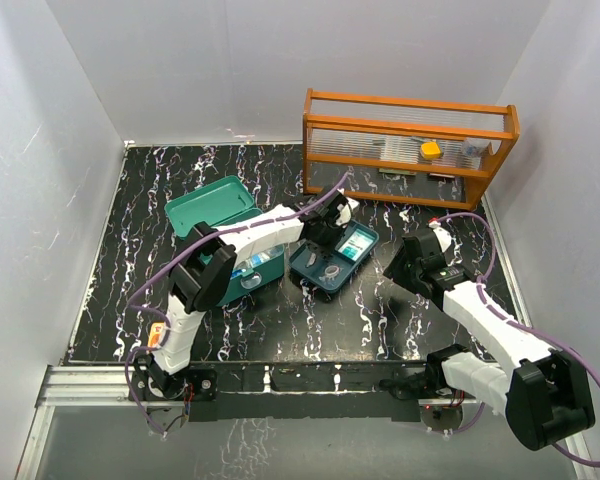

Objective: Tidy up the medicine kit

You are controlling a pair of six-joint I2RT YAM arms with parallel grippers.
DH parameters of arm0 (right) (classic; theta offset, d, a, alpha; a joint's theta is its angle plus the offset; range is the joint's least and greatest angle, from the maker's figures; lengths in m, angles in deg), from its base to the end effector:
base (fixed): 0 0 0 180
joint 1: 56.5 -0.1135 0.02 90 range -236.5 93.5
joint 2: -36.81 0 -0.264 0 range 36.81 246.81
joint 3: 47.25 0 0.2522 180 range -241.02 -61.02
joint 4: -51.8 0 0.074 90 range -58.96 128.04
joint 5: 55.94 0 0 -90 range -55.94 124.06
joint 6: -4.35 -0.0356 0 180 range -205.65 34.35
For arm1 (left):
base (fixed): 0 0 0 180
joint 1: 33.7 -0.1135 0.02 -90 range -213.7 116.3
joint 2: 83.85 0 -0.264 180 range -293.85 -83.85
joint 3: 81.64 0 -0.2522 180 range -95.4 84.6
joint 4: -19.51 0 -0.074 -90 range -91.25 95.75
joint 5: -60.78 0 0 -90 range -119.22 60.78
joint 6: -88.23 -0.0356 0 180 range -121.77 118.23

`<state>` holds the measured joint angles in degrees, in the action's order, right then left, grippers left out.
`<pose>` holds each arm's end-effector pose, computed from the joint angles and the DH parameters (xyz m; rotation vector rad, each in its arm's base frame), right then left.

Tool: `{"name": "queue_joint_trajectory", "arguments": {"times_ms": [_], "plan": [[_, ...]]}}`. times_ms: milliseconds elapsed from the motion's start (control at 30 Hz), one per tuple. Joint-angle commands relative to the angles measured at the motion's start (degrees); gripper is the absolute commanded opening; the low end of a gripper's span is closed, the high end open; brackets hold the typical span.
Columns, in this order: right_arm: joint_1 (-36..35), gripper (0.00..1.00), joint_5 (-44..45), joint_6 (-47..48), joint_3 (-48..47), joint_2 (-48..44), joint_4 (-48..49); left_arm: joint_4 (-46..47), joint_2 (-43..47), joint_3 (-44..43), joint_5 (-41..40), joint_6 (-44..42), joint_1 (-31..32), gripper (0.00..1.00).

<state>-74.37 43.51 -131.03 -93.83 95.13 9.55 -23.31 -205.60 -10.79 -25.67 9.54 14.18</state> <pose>0.1849 0.0535 0.1986 0.6627 2.4236 0.2513 0.3117 -0.3480 0.1928 0.8418 2.4674 -0.4710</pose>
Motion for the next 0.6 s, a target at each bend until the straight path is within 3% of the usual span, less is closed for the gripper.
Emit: {"name": "queue_joint_trajectory", "arguments": {"times_ms": [0, 167, 567], "plan": [[0.25, 0.39, 0.87, -0.99, 0.12, -1.56, 2.14, -4.46, 8.10, -4.83, 6.76, -2.54, 0.75, 0.00], [0.20, 0.39, 1.14, -1.70, 0.06, -2.50, 2.16, -8.10, 10.34, -8.64, 9.36, -3.66, 1.71, 0.00], [0.20, 0.40, -2.72, -2.60, -4.98, -6.92, 0.36, -16.43, 20.34, -10.30, 2.95, -17.16, 2.50, 0.00]]}}
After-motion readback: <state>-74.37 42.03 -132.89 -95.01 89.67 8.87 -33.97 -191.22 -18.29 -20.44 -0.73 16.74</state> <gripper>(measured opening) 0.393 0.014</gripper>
